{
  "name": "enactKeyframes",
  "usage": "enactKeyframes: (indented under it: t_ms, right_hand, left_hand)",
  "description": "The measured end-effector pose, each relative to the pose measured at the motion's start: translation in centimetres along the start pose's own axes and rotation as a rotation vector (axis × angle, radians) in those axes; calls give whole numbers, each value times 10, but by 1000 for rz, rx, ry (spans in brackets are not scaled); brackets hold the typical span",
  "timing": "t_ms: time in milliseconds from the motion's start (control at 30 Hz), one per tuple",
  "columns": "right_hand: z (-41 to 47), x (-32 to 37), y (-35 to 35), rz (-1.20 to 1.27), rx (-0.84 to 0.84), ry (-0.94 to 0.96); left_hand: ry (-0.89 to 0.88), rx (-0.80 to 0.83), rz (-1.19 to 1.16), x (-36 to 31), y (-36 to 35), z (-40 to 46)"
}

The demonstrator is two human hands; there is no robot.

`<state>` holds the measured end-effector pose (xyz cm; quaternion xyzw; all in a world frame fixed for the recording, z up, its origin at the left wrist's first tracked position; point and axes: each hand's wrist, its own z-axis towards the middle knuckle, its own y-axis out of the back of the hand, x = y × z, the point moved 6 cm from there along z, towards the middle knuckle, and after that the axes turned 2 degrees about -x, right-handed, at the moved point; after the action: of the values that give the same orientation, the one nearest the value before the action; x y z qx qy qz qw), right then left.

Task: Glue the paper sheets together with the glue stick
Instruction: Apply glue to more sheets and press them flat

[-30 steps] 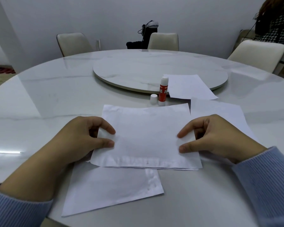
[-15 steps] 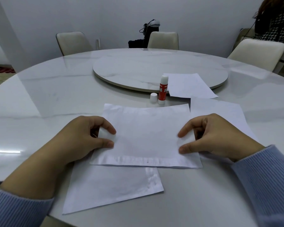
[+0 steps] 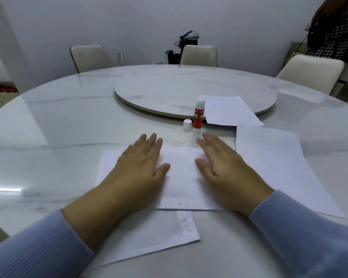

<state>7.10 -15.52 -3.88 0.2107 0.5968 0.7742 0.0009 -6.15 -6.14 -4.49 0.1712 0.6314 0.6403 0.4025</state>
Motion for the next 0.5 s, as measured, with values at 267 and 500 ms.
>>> enactKeyframes:
  t_ms: [267,500]
  right_hand:
    - [-4,-2,-21,-152,227,-94]
    - [-5,-6,-23,-185,216,-132]
  left_hand:
    - [32,144,128,9,-16,-3]
    - [159,113,104,17,-13,-6]
